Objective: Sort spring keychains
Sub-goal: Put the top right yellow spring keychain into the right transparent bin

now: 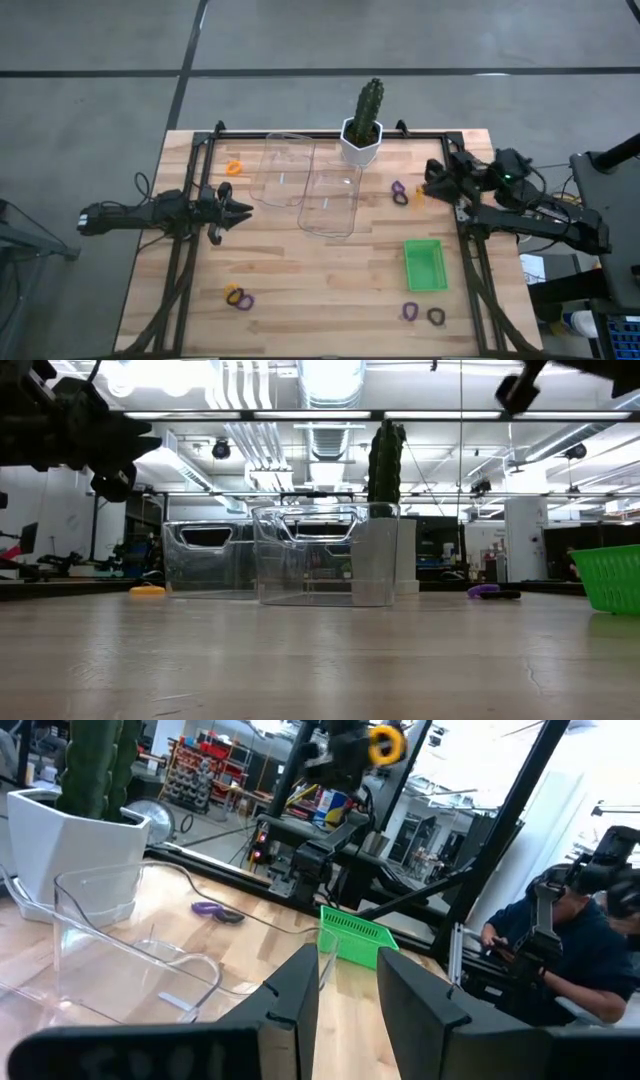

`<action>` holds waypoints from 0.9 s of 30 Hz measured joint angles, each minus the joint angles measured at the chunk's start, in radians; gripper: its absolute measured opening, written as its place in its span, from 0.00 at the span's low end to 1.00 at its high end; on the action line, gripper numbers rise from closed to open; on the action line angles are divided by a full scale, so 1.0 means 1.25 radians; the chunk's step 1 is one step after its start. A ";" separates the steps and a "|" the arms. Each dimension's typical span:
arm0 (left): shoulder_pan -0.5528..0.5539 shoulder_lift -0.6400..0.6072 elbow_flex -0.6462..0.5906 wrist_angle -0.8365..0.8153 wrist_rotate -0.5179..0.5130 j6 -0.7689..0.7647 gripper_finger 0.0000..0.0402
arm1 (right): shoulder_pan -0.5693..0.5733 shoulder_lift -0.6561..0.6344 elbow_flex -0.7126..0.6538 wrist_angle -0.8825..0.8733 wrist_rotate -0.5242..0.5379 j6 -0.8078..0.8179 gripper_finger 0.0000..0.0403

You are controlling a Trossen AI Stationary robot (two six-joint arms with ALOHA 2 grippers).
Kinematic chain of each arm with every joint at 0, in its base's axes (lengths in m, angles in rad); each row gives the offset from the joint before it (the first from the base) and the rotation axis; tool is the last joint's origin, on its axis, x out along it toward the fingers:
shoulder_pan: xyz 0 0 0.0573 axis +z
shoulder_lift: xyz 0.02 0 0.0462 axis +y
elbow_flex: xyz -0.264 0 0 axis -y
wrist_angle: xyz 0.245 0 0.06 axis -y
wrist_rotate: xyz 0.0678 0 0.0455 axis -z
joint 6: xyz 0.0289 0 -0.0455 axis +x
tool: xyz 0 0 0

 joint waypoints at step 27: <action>0.000 0.000 0.000 0.041 -0.002 0.027 0.25 | 0.248 0.639 0.423 -0.366 0.533 -0.323 0.03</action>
